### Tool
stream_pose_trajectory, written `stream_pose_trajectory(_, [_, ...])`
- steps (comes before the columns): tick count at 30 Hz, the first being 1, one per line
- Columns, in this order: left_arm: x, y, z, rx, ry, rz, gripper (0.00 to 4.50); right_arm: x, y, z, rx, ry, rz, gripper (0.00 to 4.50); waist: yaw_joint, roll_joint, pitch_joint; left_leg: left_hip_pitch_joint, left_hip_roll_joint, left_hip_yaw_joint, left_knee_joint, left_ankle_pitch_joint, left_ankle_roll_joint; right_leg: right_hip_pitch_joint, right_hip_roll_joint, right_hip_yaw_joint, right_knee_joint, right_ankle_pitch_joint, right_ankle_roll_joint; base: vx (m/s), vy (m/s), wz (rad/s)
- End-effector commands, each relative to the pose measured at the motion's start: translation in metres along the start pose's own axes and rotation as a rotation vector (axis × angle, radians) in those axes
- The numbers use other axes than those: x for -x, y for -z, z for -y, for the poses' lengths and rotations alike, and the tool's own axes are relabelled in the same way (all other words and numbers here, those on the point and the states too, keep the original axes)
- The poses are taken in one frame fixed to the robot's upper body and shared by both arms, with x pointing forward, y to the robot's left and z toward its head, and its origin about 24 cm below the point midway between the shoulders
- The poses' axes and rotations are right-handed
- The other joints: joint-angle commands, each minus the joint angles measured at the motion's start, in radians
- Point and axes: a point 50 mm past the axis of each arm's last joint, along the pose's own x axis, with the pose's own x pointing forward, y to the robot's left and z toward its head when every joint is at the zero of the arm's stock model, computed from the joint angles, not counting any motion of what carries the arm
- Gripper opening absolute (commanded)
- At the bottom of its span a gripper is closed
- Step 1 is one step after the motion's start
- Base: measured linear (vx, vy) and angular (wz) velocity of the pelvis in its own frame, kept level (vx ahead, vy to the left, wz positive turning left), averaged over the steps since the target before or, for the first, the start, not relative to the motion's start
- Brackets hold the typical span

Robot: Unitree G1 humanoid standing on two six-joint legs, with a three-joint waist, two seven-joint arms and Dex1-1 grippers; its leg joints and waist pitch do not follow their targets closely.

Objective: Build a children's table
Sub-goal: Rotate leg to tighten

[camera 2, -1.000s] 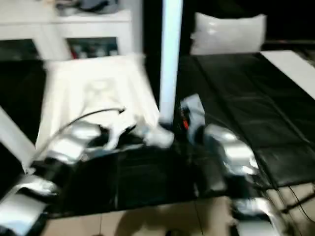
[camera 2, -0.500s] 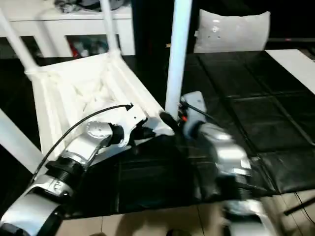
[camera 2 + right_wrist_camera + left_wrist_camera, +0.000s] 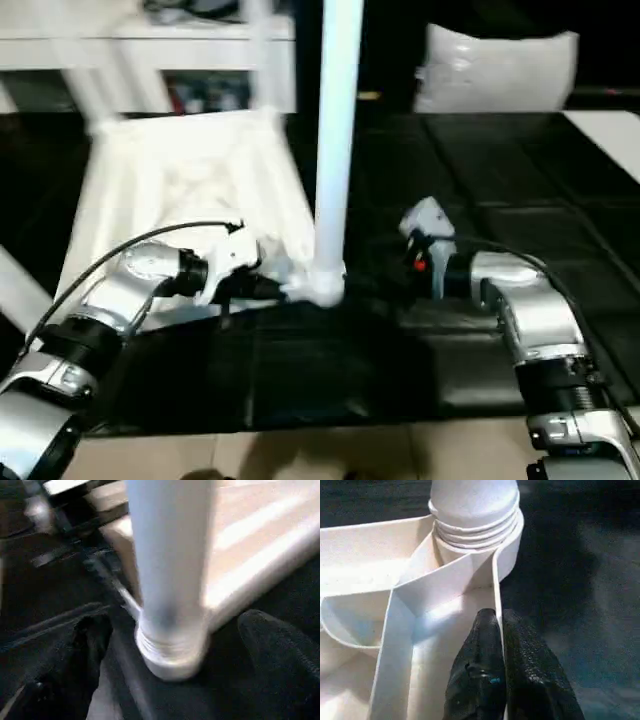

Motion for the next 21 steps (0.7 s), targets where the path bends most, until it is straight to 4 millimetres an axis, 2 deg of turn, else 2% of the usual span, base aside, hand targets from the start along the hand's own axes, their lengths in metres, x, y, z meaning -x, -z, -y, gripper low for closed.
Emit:
stream_pose_trajectory(1, [-0.004, -0.019, 0.003, -0.124, 0.105, 0.029, 0.00, 0.002, -0.004, -0.003, 0.037, -0.068, -0.002, 4.18, -0.007, -0.007, -0.080, 0.003, 0.024, 0.010, -0.062, -0.131, 0.094, 0.070, -0.050, 0.054, -0.061, -0.239, -0.200, 0.000, 0.000, 0.00])
stream_pose_trajectory(4, [-0.002, -0.019, 0.006, -0.164, 0.163, 0.017, 0.00, -0.002, -0.003, -0.006, 0.031, -0.136, -0.009, 4.10, 0.004, -0.010, -0.079, 0.000, 0.021, 0.009, -0.064, -0.140, 0.086, 0.073, -0.052, 0.052, -0.065, -0.287, -0.178, 0.000, 0.000, 0.00])
stream_pose_trajectory(6, [-0.002, -0.021, 0.007, -0.177, 0.178, 0.020, 0.00, -0.005, -0.001, -0.008, 0.022, -0.171, -0.017, 3.78, 0.007, -0.009, -0.078, 0.000, 0.022, 0.008, -0.065, -0.141, 0.075, 0.071, -0.052, 0.052, -0.067, -0.312, -0.164, 0.000, 0.000, 0.00])
stream_pose_trajectory(8, [-0.002, -0.021, 0.007, -0.185, 0.183, 0.020, 0.00, -0.007, 0.000, -0.009, 0.016, -0.187, -0.023, 3.73, 0.008, -0.010, -0.078, -0.002, 0.021, 0.007, -0.065, -0.135, 0.070, 0.073, -0.052, 0.052, -0.066, -0.306, -0.165, 0.000, 0.000, 0.00])
stream_pose_trajectory(9, [-0.002, -0.022, 0.008, -0.192, 0.188, 0.018, 0.00, -0.009, 0.002, -0.011, 0.004, -0.216, -0.035, 3.65, 0.007, -0.017, -0.078, -0.004, 0.021, 0.008, -0.065, -0.132, 0.070, 0.074, -0.052, 0.052, -0.066, -0.308, -0.161, 0.000, 0.000, 0.00])
stream_pose_trajectory(11, [-0.002, -0.022, 0.007, -0.195, 0.188, 0.017, 0.00, -0.009, 0.004, -0.013, -0.001, -0.236, -0.048, 3.38, 0.008, -0.013, -0.078, -0.005, 0.021, 0.007, -0.065, -0.130, 0.069, 0.074, -0.053, 0.051, -0.067, -0.322, -0.153, 0.000, 0.000, 0.00])
stream_pose_trajectory(12, [-0.002, -0.022, 0.007, -0.195, 0.188, 0.016, 0.00, -0.009, 0.004, -0.013, -0.001, -0.240, -0.051, 3.38, 0.007, -0.014, -0.078, -0.004, 0.020, 0.008, -0.064, -0.131, 0.068, 0.074, -0.053, 0.051, -0.069, -0.333, -0.148, 0.000, 0.000, 0.00])
stream_pose_trajectory(14, [-0.002, -0.021, 0.007, -0.199, 0.183, 0.013, 0.00, -0.009, 0.005, -0.014, -0.006, -0.259, -0.059, 3.08, 0.007, -0.015, -0.077, -0.004, 0.019, 0.008, -0.064, -0.128, 0.069, 0.073, -0.052, 0.051, -0.070, -0.345, -0.141, 0.000, 0.000, 0.00])
stream_pose_trajectory(21, [0.000, -0.019, 0.005, -0.200, 0.170, 0.003, 0.00, -0.009, 0.006, -0.014, -0.016, -0.278, -0.063, 2.54, 0.009, -0.015, -0.080, -0.004, 0.020, 0.008, -0.063, -0.113, 0.070, 0.072, -0.051, 0.052, -0.066, -0.315, -0.148, 0.000, 0.000, 0.00])
